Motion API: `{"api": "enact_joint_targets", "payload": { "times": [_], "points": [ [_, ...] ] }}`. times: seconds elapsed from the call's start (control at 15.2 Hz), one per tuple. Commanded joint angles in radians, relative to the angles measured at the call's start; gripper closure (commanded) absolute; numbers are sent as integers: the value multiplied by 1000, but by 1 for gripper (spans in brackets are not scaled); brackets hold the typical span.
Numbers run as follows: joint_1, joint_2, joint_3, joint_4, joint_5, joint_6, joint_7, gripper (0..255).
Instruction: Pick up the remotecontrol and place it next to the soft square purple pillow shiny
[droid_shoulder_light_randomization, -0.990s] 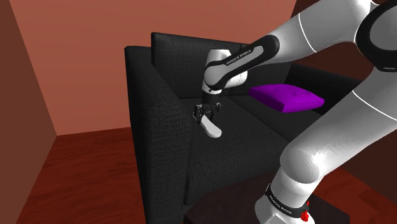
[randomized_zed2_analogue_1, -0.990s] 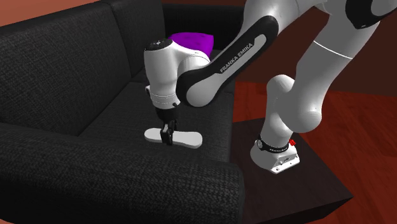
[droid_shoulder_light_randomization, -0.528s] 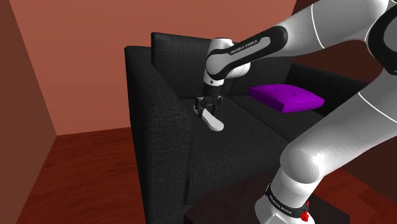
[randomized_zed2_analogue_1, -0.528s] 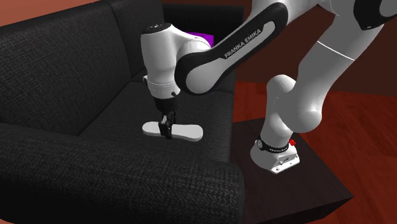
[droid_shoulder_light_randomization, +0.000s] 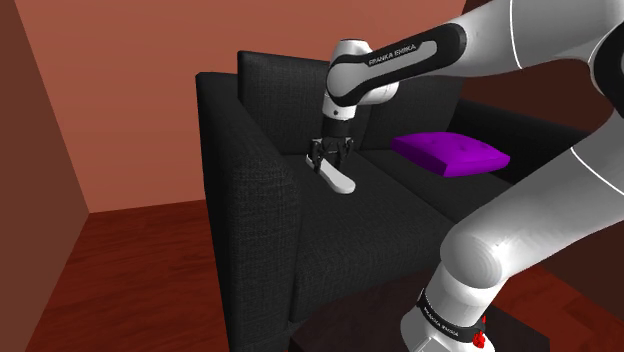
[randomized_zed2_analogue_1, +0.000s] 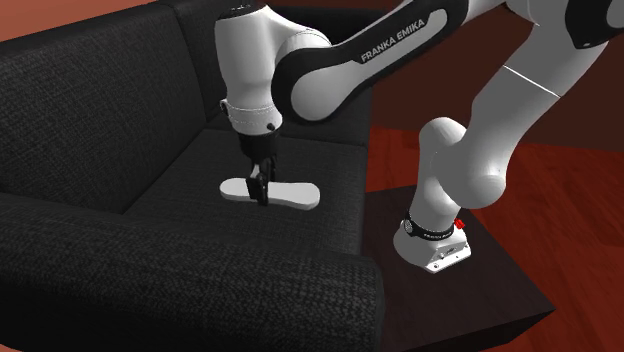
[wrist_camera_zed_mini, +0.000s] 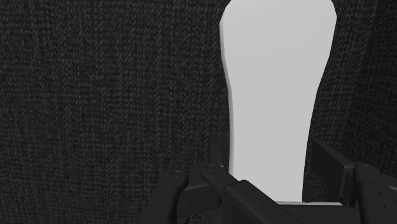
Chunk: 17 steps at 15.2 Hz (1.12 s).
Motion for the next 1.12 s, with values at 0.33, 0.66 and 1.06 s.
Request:
{"api": "enact_joint_targets", "payload": {
  "times": [0.33,0.66,1.06],
  "points": [
    [-1,-24,-3,76,-1,-99,0,255],
    [-1,-34,-5,135,-3,-169,1,255],
    [-2,-39,-8,211,-4,-250,1,255]
  ]
}}
